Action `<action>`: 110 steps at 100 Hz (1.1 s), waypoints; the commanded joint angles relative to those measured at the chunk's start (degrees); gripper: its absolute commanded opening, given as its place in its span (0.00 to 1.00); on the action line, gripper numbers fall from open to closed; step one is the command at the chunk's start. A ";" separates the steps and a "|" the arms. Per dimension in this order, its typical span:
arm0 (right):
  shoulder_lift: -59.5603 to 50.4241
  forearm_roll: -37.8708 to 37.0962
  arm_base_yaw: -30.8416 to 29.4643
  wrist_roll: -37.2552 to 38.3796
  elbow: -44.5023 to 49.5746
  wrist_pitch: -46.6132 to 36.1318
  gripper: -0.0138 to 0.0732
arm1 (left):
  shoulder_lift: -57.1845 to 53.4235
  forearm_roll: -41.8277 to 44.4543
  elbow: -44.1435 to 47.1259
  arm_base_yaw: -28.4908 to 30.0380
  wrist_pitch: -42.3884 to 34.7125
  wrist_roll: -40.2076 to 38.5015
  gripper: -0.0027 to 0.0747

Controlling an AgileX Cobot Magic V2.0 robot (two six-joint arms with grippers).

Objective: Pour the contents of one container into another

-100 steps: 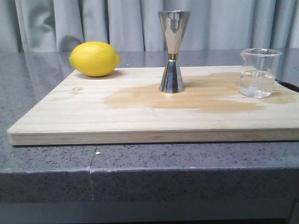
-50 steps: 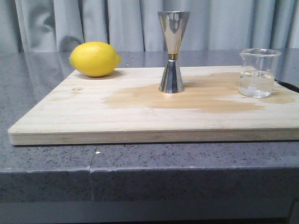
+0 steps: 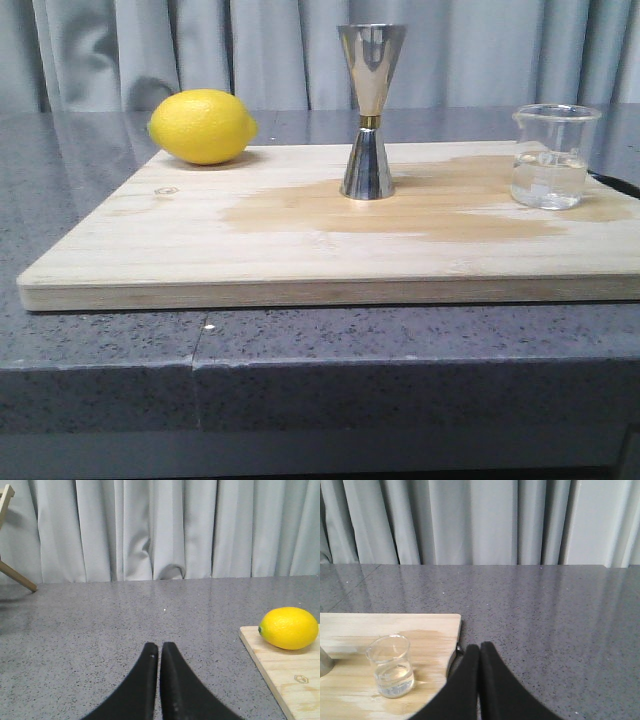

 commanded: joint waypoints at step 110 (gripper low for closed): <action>1.47 0.41 -0.36 -0.77 -2.85 -2.13 0.92 | 1.95 -0.62 -2.55 1.61 -2.13 0.10 0.76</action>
